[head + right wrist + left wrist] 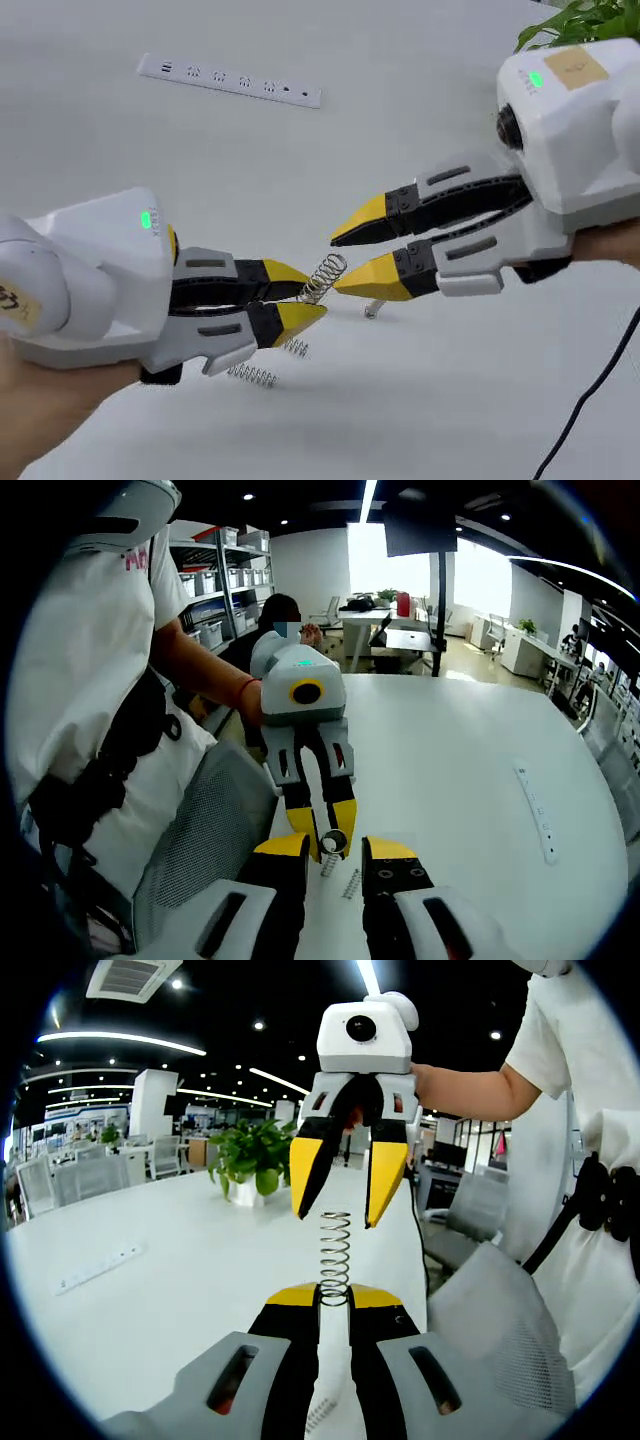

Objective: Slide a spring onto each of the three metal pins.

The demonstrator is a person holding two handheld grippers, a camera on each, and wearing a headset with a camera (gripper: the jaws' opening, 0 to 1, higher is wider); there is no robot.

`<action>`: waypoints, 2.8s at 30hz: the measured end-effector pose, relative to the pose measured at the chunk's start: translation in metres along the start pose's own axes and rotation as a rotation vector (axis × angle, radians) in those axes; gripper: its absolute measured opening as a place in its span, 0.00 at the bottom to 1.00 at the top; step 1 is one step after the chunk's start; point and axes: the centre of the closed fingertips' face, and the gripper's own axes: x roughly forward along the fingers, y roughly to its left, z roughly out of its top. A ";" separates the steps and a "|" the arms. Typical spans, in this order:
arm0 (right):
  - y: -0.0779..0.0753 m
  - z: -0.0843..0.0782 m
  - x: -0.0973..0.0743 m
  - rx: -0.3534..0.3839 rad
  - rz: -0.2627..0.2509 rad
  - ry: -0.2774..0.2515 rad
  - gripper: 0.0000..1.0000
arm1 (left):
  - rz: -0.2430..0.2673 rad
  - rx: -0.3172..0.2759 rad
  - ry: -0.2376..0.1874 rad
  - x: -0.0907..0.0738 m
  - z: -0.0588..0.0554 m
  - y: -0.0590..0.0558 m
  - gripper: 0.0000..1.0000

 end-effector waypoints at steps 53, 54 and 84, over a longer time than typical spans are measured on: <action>0.004 -0.014 0.025 -0.233 0.211 0.305 0.07 | 0.010 -0.004 -0.027 -0.001 0.001 0.002 0.07; 0.004 -0.015 0.026 -0.232 0.211 0.305 0.07 | 0.009 -0.007 -0.027 -0.001 0.001 0.002 0.07; -0.026 -0.008 0.037 -0.192 0.128 0.291 0.07 | 0.165 -0.030 0.041 -0.055 -0.039 0.034 0.29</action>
